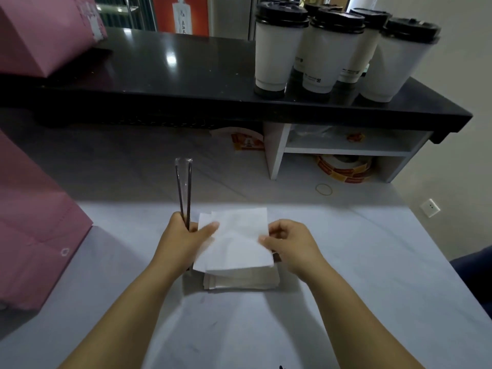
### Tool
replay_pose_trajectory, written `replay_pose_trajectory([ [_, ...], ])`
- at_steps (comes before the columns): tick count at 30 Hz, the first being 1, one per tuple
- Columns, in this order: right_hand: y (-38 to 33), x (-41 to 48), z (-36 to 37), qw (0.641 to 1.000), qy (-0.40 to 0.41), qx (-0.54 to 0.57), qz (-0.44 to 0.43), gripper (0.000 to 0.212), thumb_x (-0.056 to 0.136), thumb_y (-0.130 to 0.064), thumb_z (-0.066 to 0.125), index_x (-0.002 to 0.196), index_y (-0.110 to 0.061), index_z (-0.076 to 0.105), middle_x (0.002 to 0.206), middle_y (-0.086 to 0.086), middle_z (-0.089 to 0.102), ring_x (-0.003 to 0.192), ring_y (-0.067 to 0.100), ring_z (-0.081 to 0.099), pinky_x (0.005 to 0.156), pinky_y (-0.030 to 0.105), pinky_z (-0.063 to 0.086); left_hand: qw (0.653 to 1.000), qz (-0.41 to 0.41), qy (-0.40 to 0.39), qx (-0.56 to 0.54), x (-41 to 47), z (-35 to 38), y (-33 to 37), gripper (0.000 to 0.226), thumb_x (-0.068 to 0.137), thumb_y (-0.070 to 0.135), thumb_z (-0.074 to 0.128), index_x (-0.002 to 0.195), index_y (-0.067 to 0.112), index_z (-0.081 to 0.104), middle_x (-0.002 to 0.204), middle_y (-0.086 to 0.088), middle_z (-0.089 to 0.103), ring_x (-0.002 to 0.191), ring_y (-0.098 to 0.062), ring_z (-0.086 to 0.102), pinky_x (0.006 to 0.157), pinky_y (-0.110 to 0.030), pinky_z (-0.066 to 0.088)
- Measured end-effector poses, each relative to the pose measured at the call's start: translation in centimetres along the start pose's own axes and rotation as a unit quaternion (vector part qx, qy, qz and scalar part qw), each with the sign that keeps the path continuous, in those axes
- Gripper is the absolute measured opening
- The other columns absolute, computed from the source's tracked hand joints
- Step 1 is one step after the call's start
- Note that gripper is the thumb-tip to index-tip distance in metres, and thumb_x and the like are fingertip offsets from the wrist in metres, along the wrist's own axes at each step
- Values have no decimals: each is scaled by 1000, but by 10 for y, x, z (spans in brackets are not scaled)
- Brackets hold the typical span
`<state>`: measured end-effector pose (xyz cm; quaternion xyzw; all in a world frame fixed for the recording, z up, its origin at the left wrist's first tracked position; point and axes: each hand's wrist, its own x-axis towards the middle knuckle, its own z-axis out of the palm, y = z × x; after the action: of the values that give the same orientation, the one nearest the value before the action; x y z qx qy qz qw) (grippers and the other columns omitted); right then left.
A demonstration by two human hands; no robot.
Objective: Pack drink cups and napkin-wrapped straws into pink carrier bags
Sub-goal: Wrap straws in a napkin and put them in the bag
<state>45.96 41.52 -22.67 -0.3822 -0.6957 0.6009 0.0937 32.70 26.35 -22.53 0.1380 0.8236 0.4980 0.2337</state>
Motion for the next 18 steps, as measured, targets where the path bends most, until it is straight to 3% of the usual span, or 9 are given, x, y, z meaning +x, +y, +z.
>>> replay_pose_trajectory([
  [5, 3, -2, 8, 996, -23, -83, 7, 15, 83, -16, 72, 94, -14, 63, 92, 4, 66, 66, 18, 66, 63, 28, 58, 999, 27, 1, 23, -8, -3, 2, 35, 82, 12, 66, 75, 21, 34, 78, 5, 54, 64, -12, 51, 51, -23, 37],
  [10, -12, -5, 7, 999, -14, -23, -21, 43, 82, -27, 73, 117, -18, 50, 109, -2, 56, 86, 14, 64, 63, 22, 57, 994, 101, 14, -31, -15, -18, 24, 37, 84, 11, 64, 72, 18, 30, 72, 2, 51, 62, -13, 50, 51, -23, 40],
  [12, -22, -5, 8, 999, -41, 21, -29, 50, 81, -27, 74, 123, -15, 50, 114, 0, 60, 93, 14, 65, 74, 29, 59, 988, 125, 13, -93, -17, -26, 32, 39, 85, 6, 64, 72, 18, 30, 69, 0, 49, 61, -15, 49, 54, -28, 42],
  [15, -39, -8, 9, 988, -88, 122, -35, 38, 82, -14, 72, 117, -10, 58, 104, 6, 71, 95, 21, 69, 85, 43, 57, 973, 151, 5, -174, -20, -37, 39, 40, 85, -2, 60, 71, 18, 28, 64, 2, 43, 57, -13, 43, 54, -29, 43],
  [18, -55, -14, 13, 982, -94, 141, -79, 21, 84, -4, 68, 103, -13, 65, 95, 4, 74, 88, 23, 71, 77, 41, 59, 968, 164, 12, -188, -21, -51, 45, 41, 85, -7, 57, 71, 18, 27, 65, 0, 42, 57, -11, 44, 52, -26, 44],
])
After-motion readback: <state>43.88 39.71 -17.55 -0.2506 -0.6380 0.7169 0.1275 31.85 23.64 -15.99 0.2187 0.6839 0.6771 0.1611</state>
